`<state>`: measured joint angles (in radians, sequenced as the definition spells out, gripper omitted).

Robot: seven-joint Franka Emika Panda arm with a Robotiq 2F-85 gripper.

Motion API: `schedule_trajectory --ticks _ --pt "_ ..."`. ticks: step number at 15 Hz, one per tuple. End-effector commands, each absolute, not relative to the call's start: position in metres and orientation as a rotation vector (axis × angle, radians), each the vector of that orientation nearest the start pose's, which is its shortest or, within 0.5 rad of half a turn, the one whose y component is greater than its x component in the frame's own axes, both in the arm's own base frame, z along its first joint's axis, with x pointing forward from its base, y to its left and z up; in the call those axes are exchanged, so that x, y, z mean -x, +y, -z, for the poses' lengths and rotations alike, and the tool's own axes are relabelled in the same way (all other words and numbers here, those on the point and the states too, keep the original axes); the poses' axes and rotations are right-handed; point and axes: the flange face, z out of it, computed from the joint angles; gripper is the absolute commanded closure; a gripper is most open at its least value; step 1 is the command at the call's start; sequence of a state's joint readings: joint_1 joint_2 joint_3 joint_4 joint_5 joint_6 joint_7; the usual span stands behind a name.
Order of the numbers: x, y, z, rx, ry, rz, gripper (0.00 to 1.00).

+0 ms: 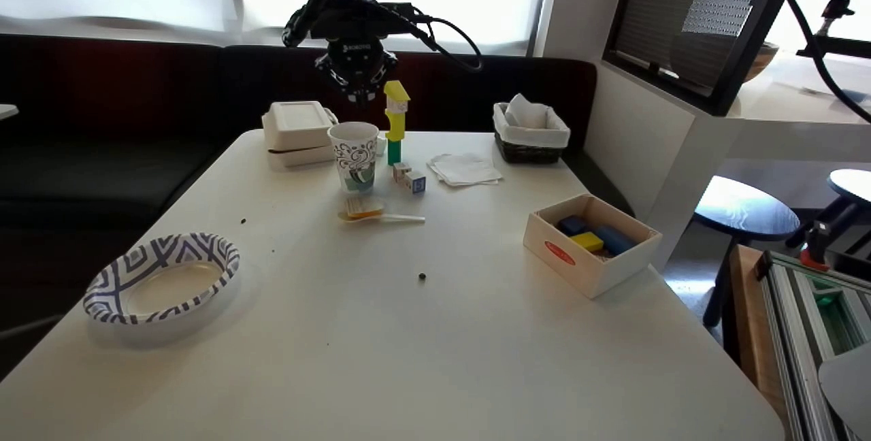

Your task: Put one coffee bean from the counter in the coffee cup.

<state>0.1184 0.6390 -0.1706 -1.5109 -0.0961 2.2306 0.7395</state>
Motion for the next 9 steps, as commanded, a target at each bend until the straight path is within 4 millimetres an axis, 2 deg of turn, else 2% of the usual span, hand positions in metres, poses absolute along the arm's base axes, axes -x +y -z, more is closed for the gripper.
schedule_trajectory --ticks 1,9 --pt "-0.725 -0.017 -0.293 3.054 1.147 0.228 0.64" --pt "-0.731 -0.005 -0.288 3.043 1.114 0.223 0.07"
